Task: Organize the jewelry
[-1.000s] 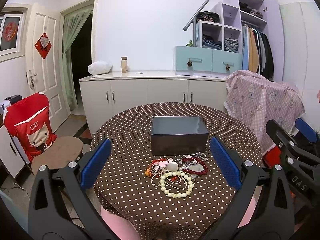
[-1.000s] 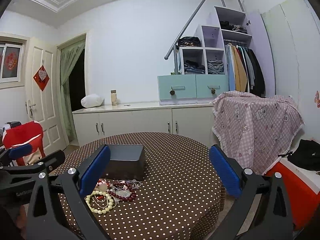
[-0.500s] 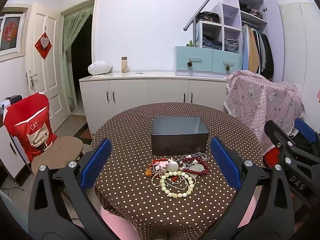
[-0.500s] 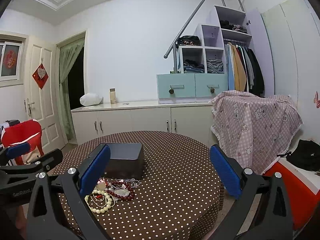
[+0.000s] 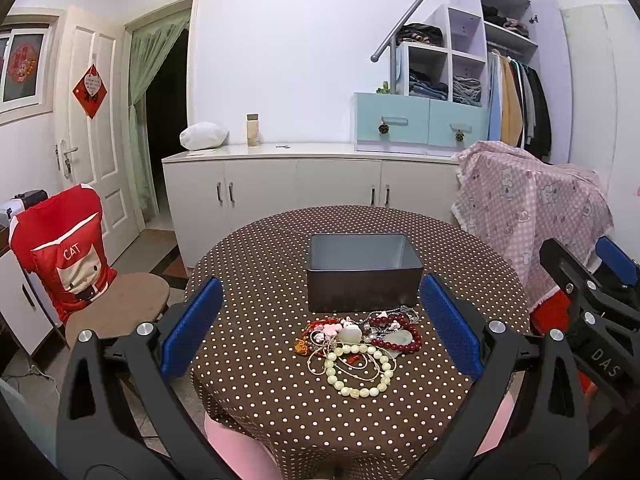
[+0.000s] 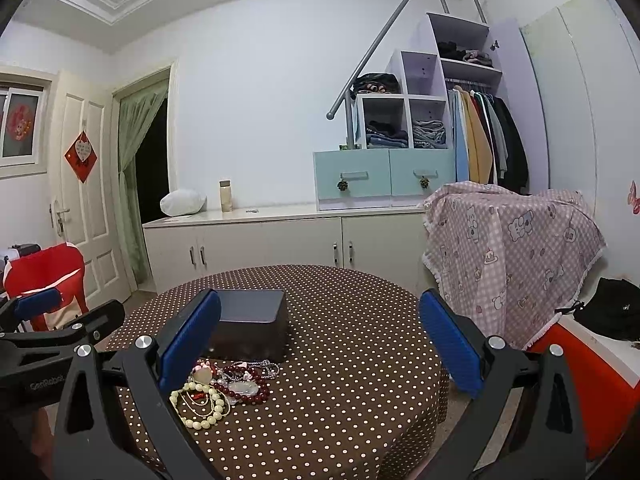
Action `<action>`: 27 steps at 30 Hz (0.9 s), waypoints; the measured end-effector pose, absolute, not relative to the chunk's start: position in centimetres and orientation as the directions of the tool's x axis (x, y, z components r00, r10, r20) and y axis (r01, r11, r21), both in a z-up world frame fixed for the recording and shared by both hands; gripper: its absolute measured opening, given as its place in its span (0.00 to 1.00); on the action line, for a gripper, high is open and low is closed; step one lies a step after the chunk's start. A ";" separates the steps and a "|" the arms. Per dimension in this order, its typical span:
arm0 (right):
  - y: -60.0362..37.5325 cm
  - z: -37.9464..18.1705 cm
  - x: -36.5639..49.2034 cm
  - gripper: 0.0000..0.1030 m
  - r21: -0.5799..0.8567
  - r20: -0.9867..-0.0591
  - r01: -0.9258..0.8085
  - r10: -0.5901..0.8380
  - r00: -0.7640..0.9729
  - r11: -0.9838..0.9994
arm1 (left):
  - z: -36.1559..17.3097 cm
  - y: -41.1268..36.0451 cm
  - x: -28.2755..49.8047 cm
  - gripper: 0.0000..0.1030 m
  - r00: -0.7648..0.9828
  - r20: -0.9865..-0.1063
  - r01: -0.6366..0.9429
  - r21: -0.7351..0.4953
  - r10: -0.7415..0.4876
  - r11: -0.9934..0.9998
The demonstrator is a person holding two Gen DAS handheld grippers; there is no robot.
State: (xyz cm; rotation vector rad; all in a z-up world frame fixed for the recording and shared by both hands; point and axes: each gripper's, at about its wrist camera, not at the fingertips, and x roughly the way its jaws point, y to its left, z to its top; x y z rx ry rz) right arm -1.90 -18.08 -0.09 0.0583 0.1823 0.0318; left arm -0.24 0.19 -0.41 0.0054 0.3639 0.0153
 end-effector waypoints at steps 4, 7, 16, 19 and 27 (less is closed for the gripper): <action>-18.0 0.0 -2.0 0.93 0.062 -0.175 -0.028 0.038 0.984 0.998 | -0.3 0.3 -0.2 0.94 0.935 -0.354 -0.015 0.010 0.017 1.000; -18.0 0.1 -2.0 0.93 0.063 -0.175 -0.029 0.040 0.984 0.998 | -0.4 0.2 -0.2 0.94 0.935 -0.354 -0.016 0.010 0.019 1.000; -18.0 0.0 -2.0 0.93 0.064 -0.176 -0.029 0.040 0.984 0.998 | -0.4 0.3 0.0 0.94 0.932 -0.362 -0.015 0.008 0.017 1.000; -18.1 -0.1 -1.8 0.93 0.071 -0.184 -0.021 0.034 0.982 0.997 | -0.7 0.7 0.3 0.94 0.924 -0.382 -0.020 0.000 0.018 1.000; -18.8 -0.8 -0.5 0.93 0.121 -0.231 0.018 0.010 0.973 0.992 | -2.0 2.8 1.5 0.94 0.894 -0.448 -0.044 -0.046 0.019 0.998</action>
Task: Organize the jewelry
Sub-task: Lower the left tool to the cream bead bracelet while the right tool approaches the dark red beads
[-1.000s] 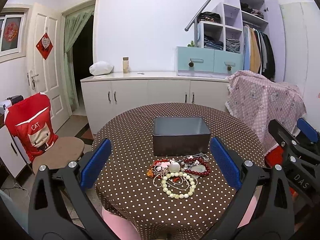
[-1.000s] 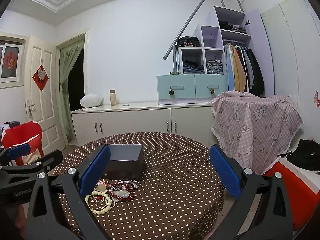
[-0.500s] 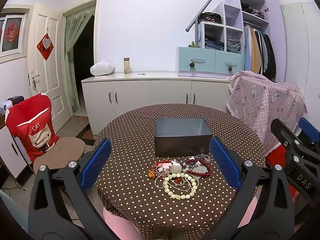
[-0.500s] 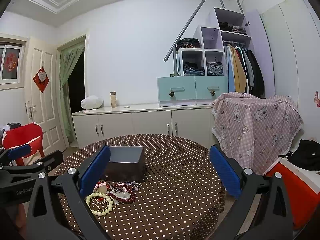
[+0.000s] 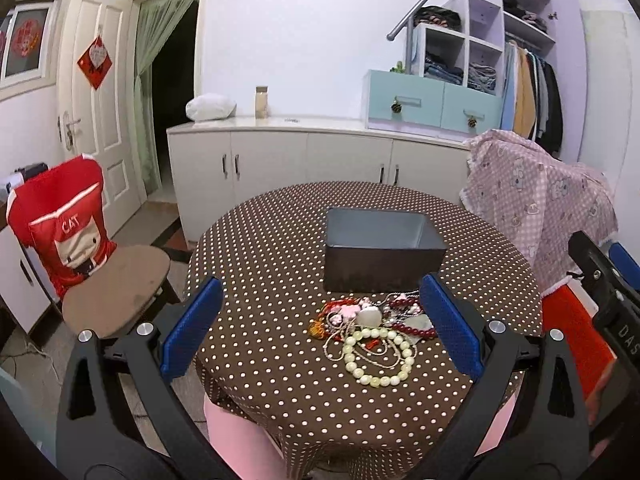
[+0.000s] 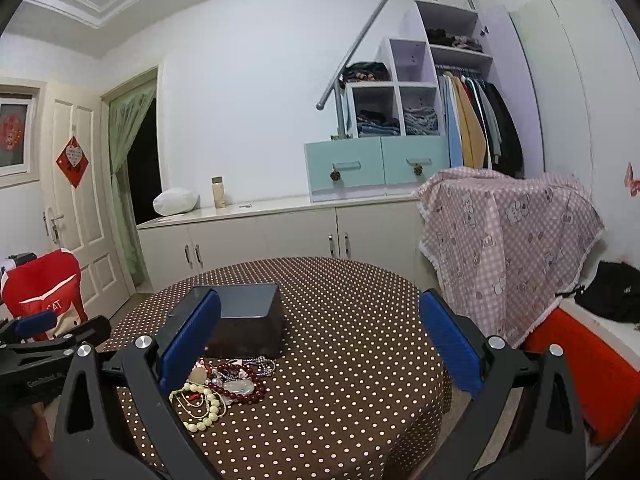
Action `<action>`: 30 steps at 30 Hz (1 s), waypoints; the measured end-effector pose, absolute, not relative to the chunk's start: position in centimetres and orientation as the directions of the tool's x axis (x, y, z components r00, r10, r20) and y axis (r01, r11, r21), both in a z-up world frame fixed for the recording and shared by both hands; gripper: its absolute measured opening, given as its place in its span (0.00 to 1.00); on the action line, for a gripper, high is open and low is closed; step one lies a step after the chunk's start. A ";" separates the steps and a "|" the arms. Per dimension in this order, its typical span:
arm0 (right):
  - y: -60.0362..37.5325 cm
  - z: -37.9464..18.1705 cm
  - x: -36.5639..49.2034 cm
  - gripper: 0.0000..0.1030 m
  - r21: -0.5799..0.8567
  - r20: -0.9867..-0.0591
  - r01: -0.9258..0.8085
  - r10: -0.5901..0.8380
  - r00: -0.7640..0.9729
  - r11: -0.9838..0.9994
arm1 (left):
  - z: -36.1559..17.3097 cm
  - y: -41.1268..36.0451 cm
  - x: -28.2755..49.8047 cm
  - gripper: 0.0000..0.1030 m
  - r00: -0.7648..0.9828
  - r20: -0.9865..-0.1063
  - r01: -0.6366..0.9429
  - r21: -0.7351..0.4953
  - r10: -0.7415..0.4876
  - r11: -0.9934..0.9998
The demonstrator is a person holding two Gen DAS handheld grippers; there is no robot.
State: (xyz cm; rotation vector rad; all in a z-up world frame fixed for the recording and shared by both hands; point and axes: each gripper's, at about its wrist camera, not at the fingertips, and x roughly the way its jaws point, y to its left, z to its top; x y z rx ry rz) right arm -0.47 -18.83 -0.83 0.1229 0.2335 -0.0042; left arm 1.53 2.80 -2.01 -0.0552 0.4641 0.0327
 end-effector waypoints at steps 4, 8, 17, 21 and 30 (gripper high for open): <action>-19.8 -1.7 0.6 0.93 0.180 -0.276 0.069 -0.017 0.961 0.981 | -3.1 3.6 2.2 0.94 0.873 -0.489 -0.039 -0.068 0.000 0.997; -20.3 -3.0 1.6 0.93 0.214 -0.333 0.092 -0.016 0.943 0.973 | -4.6 4.1 2.9 0.94 0.841 -0.541 -0.033 -0.059 -0.004 0.998; -19.9 -5.4 3.2 0.93 0.192 -0.423 0.106 -0.015 0.906 0.976 | -8.9 4.0 5.4 0.94 0.696 -0.714 0.036 -0.067 -0.073 0.997; -19.7 -6.1 3.8 0.93 0.179 -0.446 0.100 -0.010 0.895 0.979 | -10.2 4.2 6.4 0.94 0.650 -0.753 0.033 -0.110 -0.105 0.993; -18.6 -7.9 5.7 0.93 0.140 -0.502 0.083 -0.002 0.865 0.987 | -11.1 2.4 7.3 0.65 0.685 -0.726 0.043 -0.039 -0.058 0.998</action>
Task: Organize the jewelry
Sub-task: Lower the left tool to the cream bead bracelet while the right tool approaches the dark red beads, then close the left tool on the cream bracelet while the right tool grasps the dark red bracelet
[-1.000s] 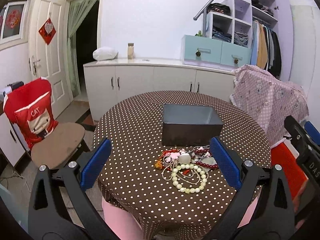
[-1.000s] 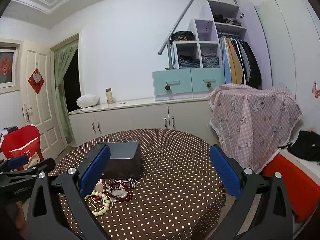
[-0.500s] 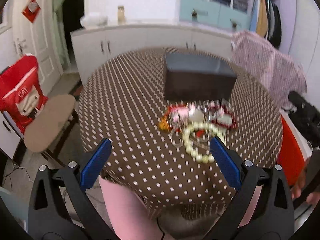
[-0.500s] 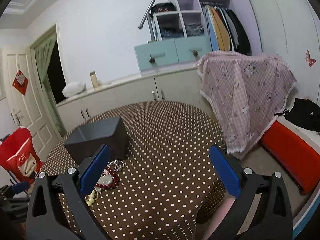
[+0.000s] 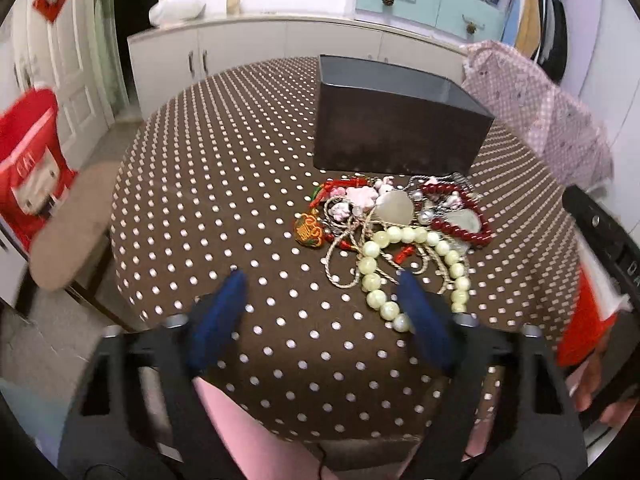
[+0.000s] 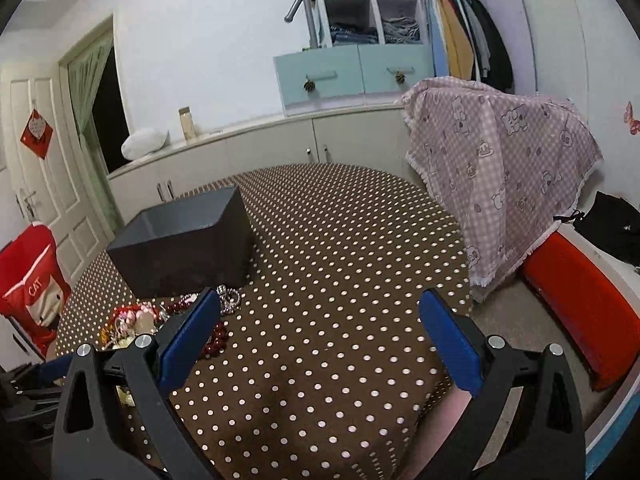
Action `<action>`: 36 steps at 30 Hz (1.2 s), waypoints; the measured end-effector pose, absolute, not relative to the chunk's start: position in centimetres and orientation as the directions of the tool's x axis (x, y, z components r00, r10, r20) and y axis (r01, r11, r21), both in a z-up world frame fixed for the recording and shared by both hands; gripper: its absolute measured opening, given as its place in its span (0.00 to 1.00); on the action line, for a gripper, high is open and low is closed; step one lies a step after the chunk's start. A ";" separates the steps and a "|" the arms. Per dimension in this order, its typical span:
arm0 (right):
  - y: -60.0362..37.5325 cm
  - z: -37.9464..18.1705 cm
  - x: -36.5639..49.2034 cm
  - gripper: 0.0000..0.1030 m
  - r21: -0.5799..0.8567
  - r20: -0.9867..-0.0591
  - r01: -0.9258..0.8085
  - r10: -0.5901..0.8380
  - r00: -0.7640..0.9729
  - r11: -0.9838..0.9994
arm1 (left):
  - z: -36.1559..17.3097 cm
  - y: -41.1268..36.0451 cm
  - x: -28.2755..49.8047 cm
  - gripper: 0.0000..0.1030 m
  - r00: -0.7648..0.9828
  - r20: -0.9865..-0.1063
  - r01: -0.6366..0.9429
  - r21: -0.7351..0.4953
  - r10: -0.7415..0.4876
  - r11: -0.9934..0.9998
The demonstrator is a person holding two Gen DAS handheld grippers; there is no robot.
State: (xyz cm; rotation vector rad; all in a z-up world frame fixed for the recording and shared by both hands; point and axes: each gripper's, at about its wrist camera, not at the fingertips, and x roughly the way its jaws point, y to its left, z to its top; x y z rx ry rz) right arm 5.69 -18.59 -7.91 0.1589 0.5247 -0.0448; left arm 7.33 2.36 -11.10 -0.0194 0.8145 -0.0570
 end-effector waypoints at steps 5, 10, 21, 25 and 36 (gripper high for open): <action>-16.7 -8.8 7.3 0.93 0.067 -0.539 0.027 0.014 0.842 0.997 | -11.1 2.1 6.8 0.32 0.713 -0.701 0.060 0.030 -0.022 0.998; -14.3 -9.8 9.0 0.93 -0.057 -0.573 0.010 -0.041 0.818 0.998 | -11.1 3.4 6.1 0.22 0.736 -0.675 0.075 0.011 -0.048 0.997; -13.8 -11.7 9.7 0.71 -0.134 -0.620 -0.066 -0.032 0.784 0.989 | -11.1 4.7 5.4 0.21 0.781 -0.614 0.095 -0.065 -0.115 0.993; -13.4 -11.6 9.1 0.37 -0.138 -0.624 -0.142 0.025 0.781 0.980 | -11.0 5.0 4.9 0.21 0.803 -0.578 0.113 -0.087 -0.142 0.990; -14.8 -11.5 6.8 0.10 -0.102 -0.634 -0.156 0.057 0.771 0.982 | -11.3 6.1 4.3 0.70 0.791 -0.595 0.104 -0.105 -0.146 0.989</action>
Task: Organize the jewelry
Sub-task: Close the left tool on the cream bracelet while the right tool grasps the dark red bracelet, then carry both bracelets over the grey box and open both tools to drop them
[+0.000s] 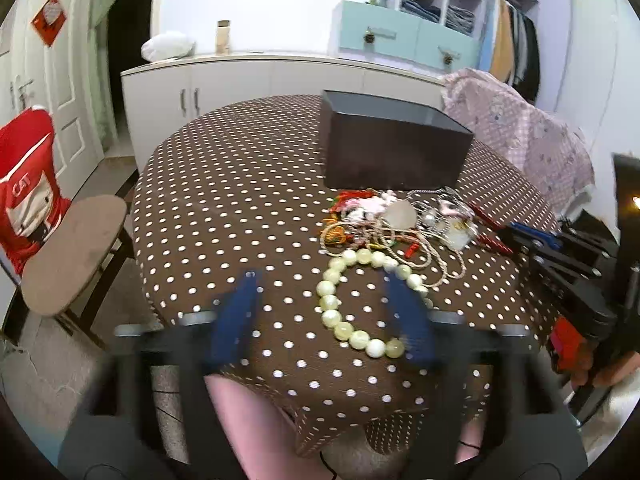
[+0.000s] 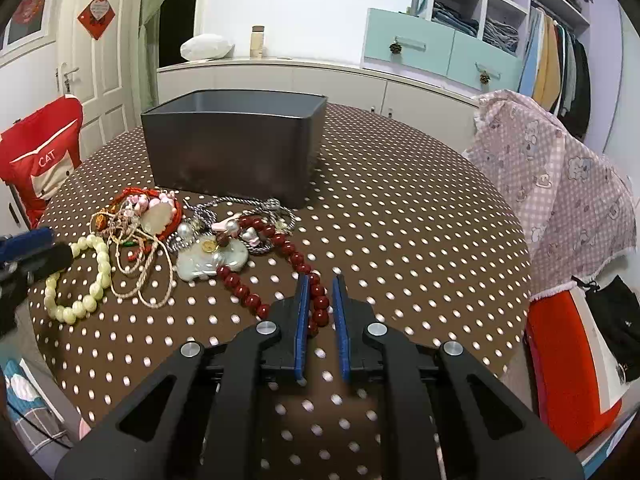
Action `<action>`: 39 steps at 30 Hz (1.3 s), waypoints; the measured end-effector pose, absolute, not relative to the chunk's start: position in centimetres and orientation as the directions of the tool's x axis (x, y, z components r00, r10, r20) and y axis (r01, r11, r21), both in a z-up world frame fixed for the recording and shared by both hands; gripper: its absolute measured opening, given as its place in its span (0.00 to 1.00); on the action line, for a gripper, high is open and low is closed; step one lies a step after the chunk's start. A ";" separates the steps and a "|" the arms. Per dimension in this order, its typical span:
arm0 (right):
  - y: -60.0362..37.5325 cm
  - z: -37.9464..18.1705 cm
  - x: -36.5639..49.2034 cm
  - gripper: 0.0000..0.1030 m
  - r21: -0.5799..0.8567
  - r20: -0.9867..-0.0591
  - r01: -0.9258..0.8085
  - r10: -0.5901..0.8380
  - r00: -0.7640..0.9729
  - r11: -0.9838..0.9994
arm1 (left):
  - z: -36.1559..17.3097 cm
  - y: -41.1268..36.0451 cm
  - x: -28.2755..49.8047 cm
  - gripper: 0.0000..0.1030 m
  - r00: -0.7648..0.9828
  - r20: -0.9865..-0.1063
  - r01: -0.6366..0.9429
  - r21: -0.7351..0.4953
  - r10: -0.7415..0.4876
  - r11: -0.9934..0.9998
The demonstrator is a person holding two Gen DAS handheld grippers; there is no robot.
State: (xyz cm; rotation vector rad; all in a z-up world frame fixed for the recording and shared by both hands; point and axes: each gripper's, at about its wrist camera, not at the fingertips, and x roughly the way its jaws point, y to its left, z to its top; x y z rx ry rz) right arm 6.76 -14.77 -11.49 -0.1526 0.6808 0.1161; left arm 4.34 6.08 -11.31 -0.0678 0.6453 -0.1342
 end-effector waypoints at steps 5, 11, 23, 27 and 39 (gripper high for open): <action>-15.0 -11.5 6.3 0.11 -0.098 -0.628 -0.147 0.053 0.776 0.984 | -12.0 5.4 4.8 0.64 0.771 -0.630 0.082 -0.041 -0.089 0.996; -14.9 -11.6 6.3 0.07 -0.113 -0.617 -0.191 0.081 0.782 0.975 | -11.6 3.5 5.0 0.09 0.770 -0.637 0.101 0.073 -0.032 0.992; -15.9 -9.1 6.3 0.06 -0.044 -0.571 -0.201 0.140 0.809 0.979 | -8.4 3.9 4.9 0.09 0.834 -0.547 0.135 0.077 -0.072 0.988; -15.6 -7.5 6.3 0.06 -0.053 -0.534 -0.210 0.150 0.832 0.976 | -7.6 3.8 5.4 0.09 0.845 -0.530 0.131 0.063 -0.078 0.989; -14.8 -3.1 6.8 0.06 -0.065 -0.421 -0.214 0.168 0.891 0.975 | -4.2 3.2 6.4 0.10 0.889 -0.443 0.161 0.069 -0.114 0.985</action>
